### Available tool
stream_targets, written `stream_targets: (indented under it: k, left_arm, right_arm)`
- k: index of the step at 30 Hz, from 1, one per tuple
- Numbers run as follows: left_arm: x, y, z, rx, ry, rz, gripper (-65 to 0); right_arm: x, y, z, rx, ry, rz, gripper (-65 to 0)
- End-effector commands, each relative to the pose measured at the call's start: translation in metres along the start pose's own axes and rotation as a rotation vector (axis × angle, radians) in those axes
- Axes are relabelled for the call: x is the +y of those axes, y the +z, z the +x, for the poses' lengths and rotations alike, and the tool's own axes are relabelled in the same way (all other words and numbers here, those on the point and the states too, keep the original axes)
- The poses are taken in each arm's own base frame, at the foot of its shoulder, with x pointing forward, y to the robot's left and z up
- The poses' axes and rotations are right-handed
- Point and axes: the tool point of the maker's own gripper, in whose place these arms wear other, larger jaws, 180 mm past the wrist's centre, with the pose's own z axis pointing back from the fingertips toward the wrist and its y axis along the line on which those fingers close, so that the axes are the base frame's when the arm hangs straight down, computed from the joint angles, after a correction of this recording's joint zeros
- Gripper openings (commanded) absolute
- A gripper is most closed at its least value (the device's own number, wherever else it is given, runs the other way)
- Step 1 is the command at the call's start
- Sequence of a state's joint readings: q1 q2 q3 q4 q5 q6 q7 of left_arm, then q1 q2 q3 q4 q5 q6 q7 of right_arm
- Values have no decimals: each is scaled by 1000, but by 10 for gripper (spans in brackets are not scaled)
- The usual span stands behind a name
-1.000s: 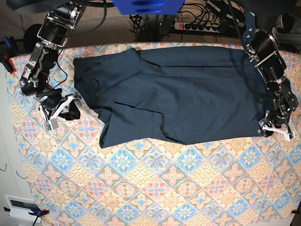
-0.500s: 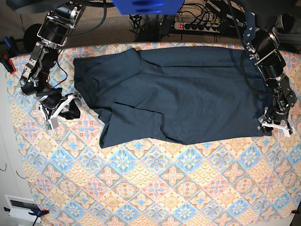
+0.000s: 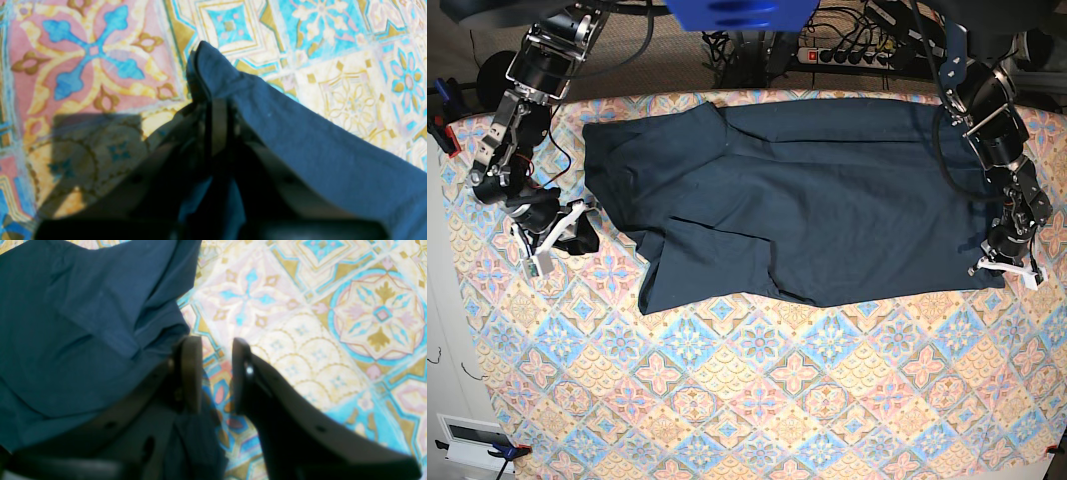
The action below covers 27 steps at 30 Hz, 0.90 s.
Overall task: Layout the t-shirt on the table in an organized manner, then fold the t-shirt properly
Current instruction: 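Grasp the hem-side edge with both grippers and lift it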
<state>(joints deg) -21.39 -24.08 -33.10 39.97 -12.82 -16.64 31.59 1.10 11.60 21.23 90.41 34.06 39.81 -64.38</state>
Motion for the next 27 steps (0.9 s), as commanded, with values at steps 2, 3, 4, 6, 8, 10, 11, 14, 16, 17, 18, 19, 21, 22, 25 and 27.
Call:
stream_targets:
  k: [2,3,4,6,8,10,11,14,16,17,18,19,21,22,25,27]
  left_arm:
    - [1,10,11,-29,-17,-13,-650]
    - [0,16,16,-55,-24,-21,-650]
    - [-2,21,20,-79,-28,-30,-650]
    - [-8,29,19,-78,-33,-51,-650]
    - [-12,37,23,-85,-43,-67,-650]
    - [-11,45,20,-90,-46,-77,-650]
    - [-12,49,21,-98,-47,-85,-650]
    - [-14,61,23,-127,-50,-107,-650]
    - [-15,68,23,-139,-60,-116,-650]
    - [-15,71,22,-143,-66,-117,-650]
    - [-13,71,20,-138,-69,-114,-650]
    - [-12,72,18,-136,-71,-114,-650]
    - [-11,73,15,-130,-68,-113,-650]
    - [-9,73,12,-124,-69,-111,-650]
    - [-8,73,10,-120,-70,-108,-650]
    - [-7,74,9,-118,-71,-108,-650]
  right_arm:
    - [13,-5,38,-76,63,39,-497]
    - [18,-9,49,-88,87,52,-496]
    - [19,-11,55,-85,111,48,-495]
    - [15,-15,58,-43,175,9,-490]
    - [8,-22,54,8,207,-27,-457]
    - [3,-28,57,29,226,-46,-414]
    - [1,-31,59,43,231,-53,-389]
    - [1,-43,68,55,254,-50,-353]
    - [7,-54,73,47,263,-24,-354]
    - [10,-59,75,43,264,-9,-354]
    - [11,-63,77,42,263,-1,-354]
    - [12,-67,80,43,262,9,-354]
    - [14,-76,80,52,250,30,-354]
    - [15,-81,82,49,247,40,-354]
    - [18,-93,84,34,228,69,-354]
    - [18,-99,84,29,209,82,-354]
